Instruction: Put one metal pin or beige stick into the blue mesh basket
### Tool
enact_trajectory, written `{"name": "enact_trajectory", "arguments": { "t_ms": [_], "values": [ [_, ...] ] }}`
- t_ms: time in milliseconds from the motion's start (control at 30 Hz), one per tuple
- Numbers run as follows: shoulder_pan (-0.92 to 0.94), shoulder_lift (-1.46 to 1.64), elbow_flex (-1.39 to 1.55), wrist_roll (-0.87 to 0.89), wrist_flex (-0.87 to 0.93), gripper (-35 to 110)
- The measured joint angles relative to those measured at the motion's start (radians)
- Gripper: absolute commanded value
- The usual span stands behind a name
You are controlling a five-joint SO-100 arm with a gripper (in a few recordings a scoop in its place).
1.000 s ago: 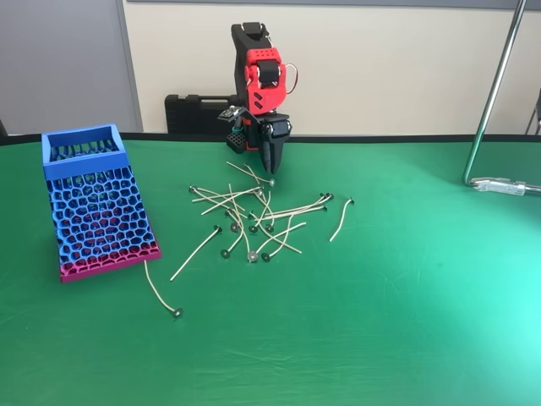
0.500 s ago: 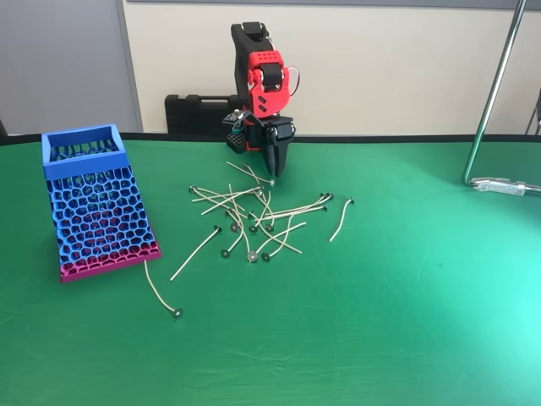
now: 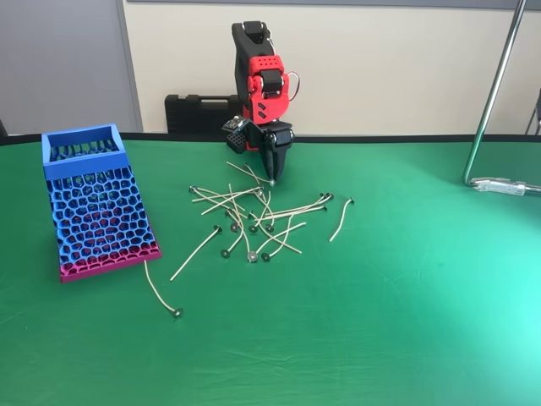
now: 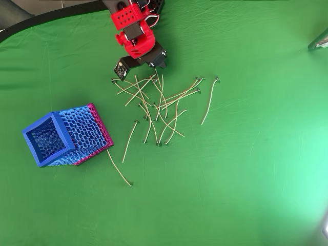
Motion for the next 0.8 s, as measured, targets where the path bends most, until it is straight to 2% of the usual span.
{"name": "enact_trajectory", "arguments": {
  "t_ms": [800],
  "values": [
    [0.012, -0.083, -0.02, -0.005, -0.02, 13]
  ]
}}
